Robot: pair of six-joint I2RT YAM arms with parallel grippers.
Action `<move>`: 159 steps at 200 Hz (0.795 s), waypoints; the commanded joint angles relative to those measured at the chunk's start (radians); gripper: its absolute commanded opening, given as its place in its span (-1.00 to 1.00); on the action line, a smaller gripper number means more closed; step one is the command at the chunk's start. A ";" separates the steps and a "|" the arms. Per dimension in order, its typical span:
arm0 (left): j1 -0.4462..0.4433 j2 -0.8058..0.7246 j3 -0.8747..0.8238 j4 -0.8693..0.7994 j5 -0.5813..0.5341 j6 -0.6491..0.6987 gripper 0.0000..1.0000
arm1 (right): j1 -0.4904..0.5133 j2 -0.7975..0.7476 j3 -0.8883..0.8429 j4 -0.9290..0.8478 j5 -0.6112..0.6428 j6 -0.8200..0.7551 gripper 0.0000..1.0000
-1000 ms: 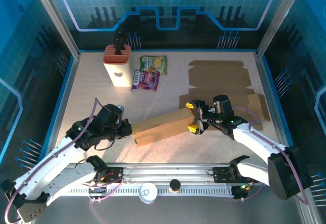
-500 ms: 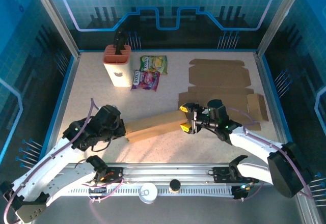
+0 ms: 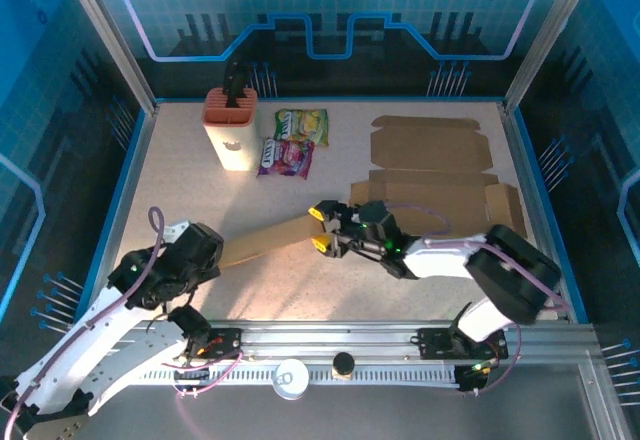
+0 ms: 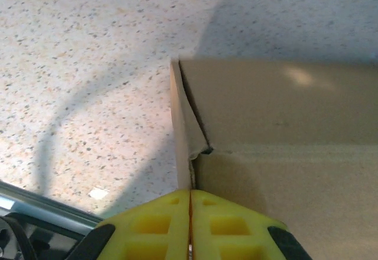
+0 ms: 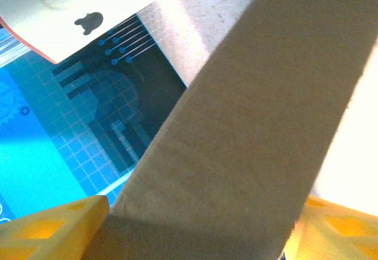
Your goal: Fold the paper box
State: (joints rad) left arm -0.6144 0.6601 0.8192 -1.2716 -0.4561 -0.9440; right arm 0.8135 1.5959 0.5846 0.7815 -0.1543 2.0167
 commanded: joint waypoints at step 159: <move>-0.089 0.367 -0.069 0.551 0.374 0.031 -0.20 | -0.043 -0.401 0.164 -1.039 0.069 -0.758 0.64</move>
State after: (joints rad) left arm -0.6529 0.9314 0.7879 -0.8196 -0.1028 -0.8898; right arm 0.7883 1.2892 0.7525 -0.0414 -0.1707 1.4399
